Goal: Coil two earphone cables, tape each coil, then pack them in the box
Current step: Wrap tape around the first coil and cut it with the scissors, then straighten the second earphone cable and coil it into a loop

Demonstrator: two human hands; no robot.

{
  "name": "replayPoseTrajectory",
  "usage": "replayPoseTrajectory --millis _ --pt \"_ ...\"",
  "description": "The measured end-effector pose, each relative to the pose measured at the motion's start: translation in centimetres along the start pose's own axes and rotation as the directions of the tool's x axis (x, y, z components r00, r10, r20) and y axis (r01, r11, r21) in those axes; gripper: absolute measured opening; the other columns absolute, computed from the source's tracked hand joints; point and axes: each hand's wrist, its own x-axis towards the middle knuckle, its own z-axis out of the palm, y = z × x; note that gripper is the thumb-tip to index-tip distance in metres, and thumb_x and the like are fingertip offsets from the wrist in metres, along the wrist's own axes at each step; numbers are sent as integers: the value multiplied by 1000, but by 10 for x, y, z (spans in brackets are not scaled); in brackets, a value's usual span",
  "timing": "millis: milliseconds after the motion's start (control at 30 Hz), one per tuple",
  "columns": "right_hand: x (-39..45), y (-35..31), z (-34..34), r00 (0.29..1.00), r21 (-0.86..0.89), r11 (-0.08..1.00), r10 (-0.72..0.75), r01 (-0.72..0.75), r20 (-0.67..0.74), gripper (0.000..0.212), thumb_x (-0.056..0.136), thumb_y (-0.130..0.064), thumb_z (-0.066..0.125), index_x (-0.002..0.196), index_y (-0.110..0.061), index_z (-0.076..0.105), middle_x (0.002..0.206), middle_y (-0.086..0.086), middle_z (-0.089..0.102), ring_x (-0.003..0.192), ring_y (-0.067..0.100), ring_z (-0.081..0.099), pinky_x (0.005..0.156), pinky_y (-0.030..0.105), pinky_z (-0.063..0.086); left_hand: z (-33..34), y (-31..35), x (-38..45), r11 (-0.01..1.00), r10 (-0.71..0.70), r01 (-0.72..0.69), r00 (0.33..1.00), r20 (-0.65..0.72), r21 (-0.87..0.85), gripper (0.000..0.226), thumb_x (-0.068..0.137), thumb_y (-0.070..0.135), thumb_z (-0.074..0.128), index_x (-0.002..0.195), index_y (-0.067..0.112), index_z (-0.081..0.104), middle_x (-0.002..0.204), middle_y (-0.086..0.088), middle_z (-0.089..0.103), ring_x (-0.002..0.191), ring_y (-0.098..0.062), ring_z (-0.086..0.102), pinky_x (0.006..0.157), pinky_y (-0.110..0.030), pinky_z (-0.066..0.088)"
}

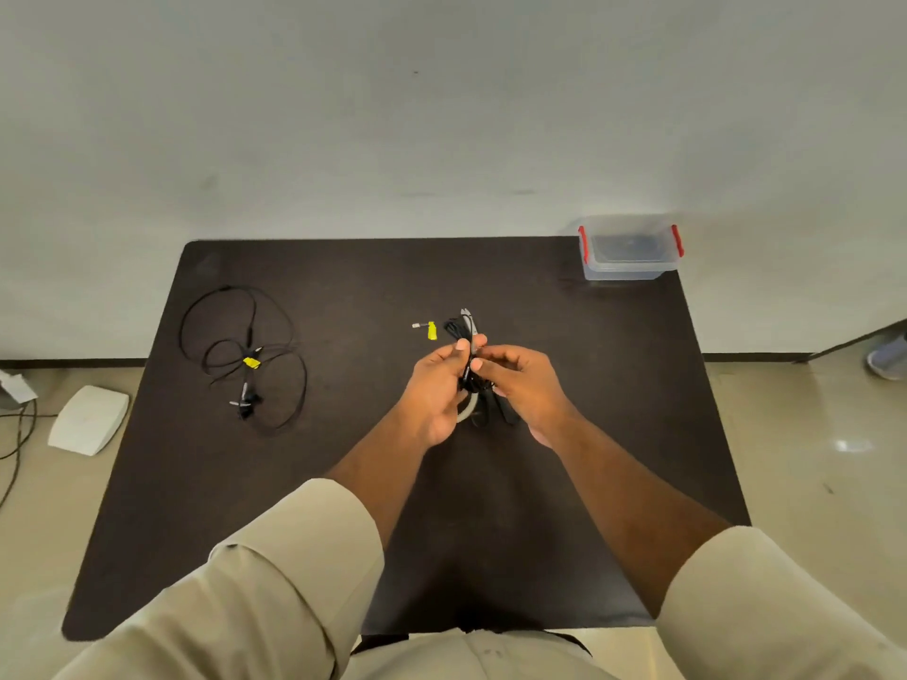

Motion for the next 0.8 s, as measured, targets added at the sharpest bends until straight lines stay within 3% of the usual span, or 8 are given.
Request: replayPoseTrajectory --millis 100,233,300,367,433,500,667,800 --pt "3 3 -29 999 -21 1000 19 -20 -42 8 84 -10 72 89 -16 75 78 -3 75 71 5 67 61 18 51 23 -6 12 990 -96 95 995 5 102 29 100 36 46 114 21 67 108 7 66 105 -14 55 100 -34 34" --pt "21 20 -69 961 -264 964 -35 -40 -275 4 83 -11 72 87 -12 73 80 5 73 73 15 67 71 35 57 37 -21 33 931 -11 77 983 -185 356 25 99 34 50 103 17 67 92 1 64 74 -8 54 71 -22 41" --pt "30 32 -88 930 -561 821 -117 -106 -348 5 85 -22 69 88 -19 71 83 -2 71 78 15 65 71 34 54 35 -28 41 757 191 -6 958 -213 654 21 97 31 53 95 18 70 74 5 65 58 -2 55 57 -10 38" --pt "36 45 -101 929 -741 654 -160 -152 -332 8 86 -27 63 83 -20 65 83 -5 66 81 19 61 64 31 48 29 -33 45 488 298 -20 943 -145 872 22 95 28 54 105 19 72 89 5 70 80 -8 65 65 -11 39" --pt "41 58 -105 956 -852 502 -150 -147 -254 11 88 -28 59 82 -19 62 85 -2 62 86 24 59 59 29 40 21 -38 49 292 348 -5 932 -101 956 25 93 24 53 111 21 72 106 -2 67 100 -22 62 76 -21 38" --pt "44 67 -102 974 -914 392 -142 -107 -175 14 89 -31 59 93 -18 64 95 1 63 97 25 55 63 30 41 13 -41 49 195 375 -9 925 -66 981 24 91 18 53 103 19 73 101 -8 65 100 -28 59 80 -28 43" --pt "46 60 -87 977 -959 277 -181 -60 -113 36 84 -47 62 104 -16 65 105 3 62 103 26 51 80 39 46 -5 -35 34 199 453 -43 890 -53 979 27 90 13 51 108 16 71 103 -8 64 104 -29 53 89 -38 45" --pt "46 39 -66 959 -981 188 -267 -40 -91 36 86 -45 59 105 -16 67 109 6 62 106 28 51 86 40 43 -28 -21 20 259 468 -24 878 -104 965 32 91 15 54 120 18 66 114 -6 62 112 -27 50 96 -38 43"
